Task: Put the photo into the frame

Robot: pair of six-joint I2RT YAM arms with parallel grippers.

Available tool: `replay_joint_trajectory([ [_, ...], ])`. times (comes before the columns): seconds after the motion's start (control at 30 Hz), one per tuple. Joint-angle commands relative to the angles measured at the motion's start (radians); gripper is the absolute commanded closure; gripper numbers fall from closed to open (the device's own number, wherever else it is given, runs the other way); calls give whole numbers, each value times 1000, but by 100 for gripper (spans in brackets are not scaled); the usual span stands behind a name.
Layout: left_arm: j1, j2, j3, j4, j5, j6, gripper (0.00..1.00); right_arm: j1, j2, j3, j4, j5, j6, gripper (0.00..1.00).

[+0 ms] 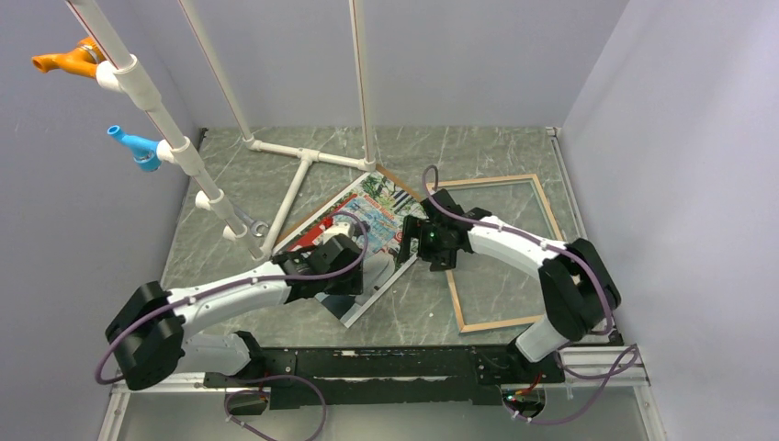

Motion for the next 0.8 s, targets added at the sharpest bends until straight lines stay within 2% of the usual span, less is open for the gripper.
replay_joint_trajectory([
  [0.0,3,69,11,15,-17,30,33,2,74,98,70,142,37,0],
  [0.3,2,138,-61,89,26,14,38,-7,276,306,-56,388,-23,0],
  [0.47,3,165,-98,125,52,3,39,-50,353,331,-77,432,-30,0],
  [0.77,2,181,-122,128,61,-17,39,-87,394,395,-124,518,-54,0],
])
